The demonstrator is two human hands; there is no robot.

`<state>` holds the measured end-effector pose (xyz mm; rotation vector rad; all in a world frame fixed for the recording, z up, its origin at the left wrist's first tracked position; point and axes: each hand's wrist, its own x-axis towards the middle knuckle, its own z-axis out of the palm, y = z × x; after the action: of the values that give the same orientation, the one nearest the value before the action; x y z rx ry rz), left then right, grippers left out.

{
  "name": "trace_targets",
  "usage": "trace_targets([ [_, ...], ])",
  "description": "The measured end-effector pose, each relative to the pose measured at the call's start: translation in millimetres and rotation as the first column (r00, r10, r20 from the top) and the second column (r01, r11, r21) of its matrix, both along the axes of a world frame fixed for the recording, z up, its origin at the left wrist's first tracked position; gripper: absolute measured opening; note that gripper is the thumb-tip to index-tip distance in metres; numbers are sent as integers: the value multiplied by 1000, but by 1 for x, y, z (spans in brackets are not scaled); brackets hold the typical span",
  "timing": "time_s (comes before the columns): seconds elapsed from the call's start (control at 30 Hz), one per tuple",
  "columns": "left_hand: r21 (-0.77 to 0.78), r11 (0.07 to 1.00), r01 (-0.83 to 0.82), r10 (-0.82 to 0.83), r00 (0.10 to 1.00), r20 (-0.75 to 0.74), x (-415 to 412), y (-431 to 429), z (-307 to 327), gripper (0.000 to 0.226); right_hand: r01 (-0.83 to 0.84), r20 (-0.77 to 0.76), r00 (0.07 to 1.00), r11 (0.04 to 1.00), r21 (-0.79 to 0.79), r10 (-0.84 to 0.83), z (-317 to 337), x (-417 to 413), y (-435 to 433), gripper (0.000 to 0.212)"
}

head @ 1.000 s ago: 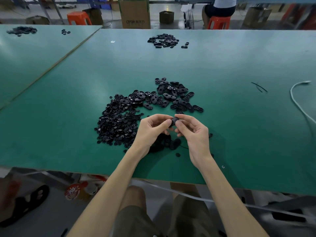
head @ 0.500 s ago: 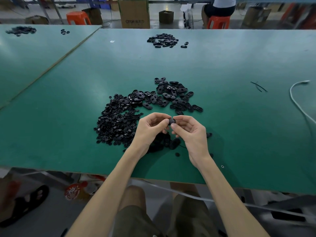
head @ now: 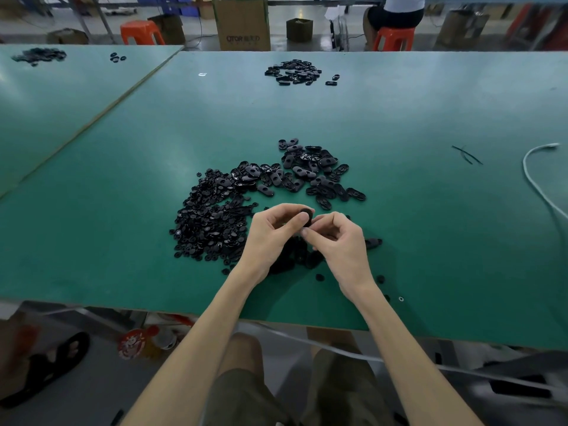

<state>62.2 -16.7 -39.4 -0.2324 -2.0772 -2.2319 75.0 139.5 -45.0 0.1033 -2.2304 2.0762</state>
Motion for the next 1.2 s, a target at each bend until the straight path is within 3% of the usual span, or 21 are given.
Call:
trace_targets([
  [0.2,-14,1000,15,-15,1000,5,-2,-2,-1,19,50,-3,999,981,-187,-51,3,-2,-1,12],
  [0.83,-42,996,78,-77,997,18,0,1,3,24,71,21,997,975,-211,-68,0,-3,2,5],
  [1.2,-164,986,-33,30,999,-21,4,6,2,22,58,29,998,986,-155,-55,-2,-3,1,10],
])
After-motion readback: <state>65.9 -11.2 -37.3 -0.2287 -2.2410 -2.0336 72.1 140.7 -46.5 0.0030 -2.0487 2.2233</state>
